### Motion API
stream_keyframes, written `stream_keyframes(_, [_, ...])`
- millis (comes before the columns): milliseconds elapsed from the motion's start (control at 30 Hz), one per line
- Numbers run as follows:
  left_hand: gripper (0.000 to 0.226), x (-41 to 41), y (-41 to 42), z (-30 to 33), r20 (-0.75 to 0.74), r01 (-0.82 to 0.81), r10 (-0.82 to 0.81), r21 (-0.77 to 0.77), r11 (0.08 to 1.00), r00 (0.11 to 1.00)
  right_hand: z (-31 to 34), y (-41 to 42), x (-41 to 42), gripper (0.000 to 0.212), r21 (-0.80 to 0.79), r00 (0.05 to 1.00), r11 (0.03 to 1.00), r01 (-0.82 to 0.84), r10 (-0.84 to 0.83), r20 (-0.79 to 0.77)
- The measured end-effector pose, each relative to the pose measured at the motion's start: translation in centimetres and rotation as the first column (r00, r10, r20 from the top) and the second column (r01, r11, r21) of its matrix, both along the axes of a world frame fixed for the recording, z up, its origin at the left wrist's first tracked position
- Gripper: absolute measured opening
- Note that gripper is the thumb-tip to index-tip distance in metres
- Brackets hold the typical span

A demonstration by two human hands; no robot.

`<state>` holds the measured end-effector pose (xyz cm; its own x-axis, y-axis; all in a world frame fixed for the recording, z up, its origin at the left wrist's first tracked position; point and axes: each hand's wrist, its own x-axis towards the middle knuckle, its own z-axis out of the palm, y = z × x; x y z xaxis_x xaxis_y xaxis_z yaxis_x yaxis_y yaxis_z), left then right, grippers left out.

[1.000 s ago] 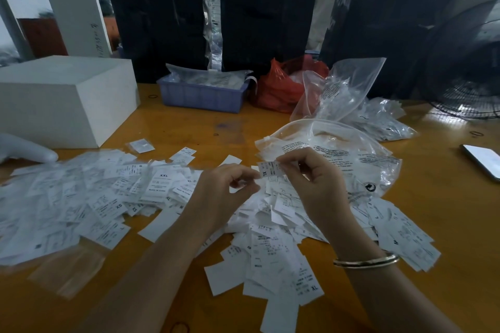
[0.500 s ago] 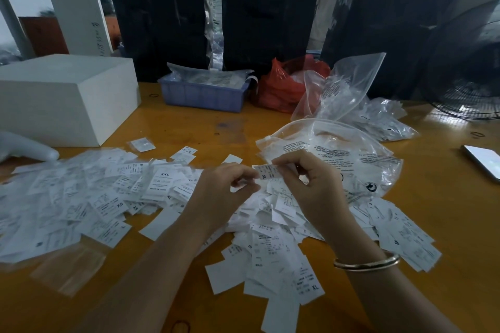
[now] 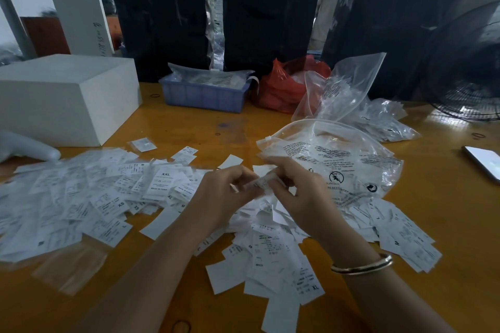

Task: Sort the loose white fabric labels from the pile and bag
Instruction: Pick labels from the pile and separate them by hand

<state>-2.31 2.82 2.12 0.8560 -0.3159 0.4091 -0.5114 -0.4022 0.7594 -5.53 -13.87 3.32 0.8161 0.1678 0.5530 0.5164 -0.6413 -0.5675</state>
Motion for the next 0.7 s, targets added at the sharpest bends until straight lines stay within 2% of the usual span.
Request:
stream_keyframes(133, [0.017, 0.3, -0.1, -0.3, -0.078, -0.027, 0.018, -0.11, 0.994, 0.997, -0.6, 0.8, 0.2, 0.034, 0.329, 0.993, 0.939, 0.101, -0.073, -0.095])
stream_keyframes(200, [0.026, 0.3, -0.1, -0.5, -0.099, -0.012, -0.004, -0.164, 0.986, 0.995, -1.0, 1.4, 0.2, 0.027, 0.41, 0.987, 0.903, 0.128, -0.077, -0.137])
stream_keyframes(300, [0.027, 0.4, -0.1, -0.7, -0.109, -0.013, -0.008, -0.191, 0.982, 0.994, -1.6, 2.5, 0.0, 0.022, 0.48, 0.975, 0.871, 0.106, 0.004, -0.223])
stream_keyframes(433, [0.023, 0.7, 0.1, -0.7, -0.11, -0.053, 0.029, -0.221, 0.974, 0.994, -1.7, 2.7, 0.3, 0.027, 0.678, 0.934, 0.721, 0.142, 0.128, -0.333])
stream_keyframes(500, [0.027, 0.6, 0.1, -0.6, -0.113, -0.056, 0.03, -0.227, 0.972, 0.993, -1.7, 2.6, 0.3, 0.032, 0.654, 0.931, 0.748, 0.115, 0.149, -0.333])
stream_keyframes(600, [0.027, 0.5, 0.1, -0.4, -0.093, -0.055, 0.038, -0.18, 0.982, 0.995, -1.4, 2.5, 0.0, 0.032, 0.538, 0.927, 0.842, 0.045, 0.165, -0.337])
stream_keyframes(700, [0.02, 0.7, 0.9, 0.0, 0.035, -0.138, 0.142, -0.086, 0.987, 0.989, 0.2, 0.9, 0.6, 0.023, 0.407, 0.953, 0.908, 0.099, 0.031, -0.302])
